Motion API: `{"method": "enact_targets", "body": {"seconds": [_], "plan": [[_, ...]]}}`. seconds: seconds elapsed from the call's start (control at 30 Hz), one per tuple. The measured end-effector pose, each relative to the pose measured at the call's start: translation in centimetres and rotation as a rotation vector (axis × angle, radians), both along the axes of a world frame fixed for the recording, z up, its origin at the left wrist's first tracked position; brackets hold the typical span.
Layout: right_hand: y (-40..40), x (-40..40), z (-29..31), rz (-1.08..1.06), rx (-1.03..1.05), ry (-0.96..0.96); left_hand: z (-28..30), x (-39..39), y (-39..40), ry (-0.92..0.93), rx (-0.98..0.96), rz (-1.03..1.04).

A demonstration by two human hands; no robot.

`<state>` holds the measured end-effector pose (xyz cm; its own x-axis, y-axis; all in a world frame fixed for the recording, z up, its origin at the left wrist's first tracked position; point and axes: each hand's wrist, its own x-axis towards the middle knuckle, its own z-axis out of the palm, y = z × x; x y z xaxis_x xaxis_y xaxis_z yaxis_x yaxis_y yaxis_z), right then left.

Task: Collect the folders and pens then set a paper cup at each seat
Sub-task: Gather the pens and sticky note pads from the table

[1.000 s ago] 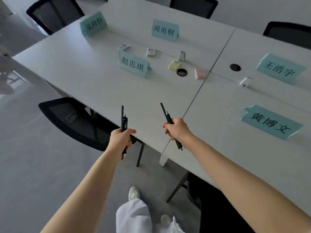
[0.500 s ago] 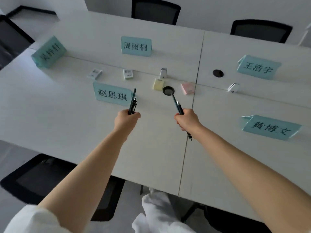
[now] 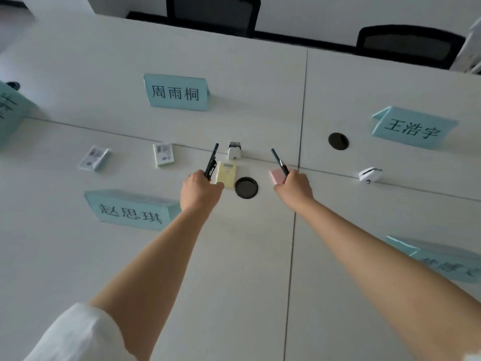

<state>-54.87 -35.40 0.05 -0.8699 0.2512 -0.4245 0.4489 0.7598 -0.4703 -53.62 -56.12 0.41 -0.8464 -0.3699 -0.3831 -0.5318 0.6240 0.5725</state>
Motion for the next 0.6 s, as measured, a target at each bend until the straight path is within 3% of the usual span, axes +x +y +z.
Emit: {"method": "enact_targets", "body": {"seconds": [0.13,0.4,0.6], "plan": [[1.0,-3.2,-3.4,-0.012,0.147,0.006,-3.3,-3.7,1.3,-0.050,-0.068,-0.004],[1.6,-4.7,-7.7,0.006,0.249,0.008,-6.6,-7.1,4.0,-0.150,-0.256,-0.101],[1.4,-4.6,-8.6,0.000,0.290,-0.005,-8.5,-7.4,4.2,-0.138,-0.242,-0.081]]}}
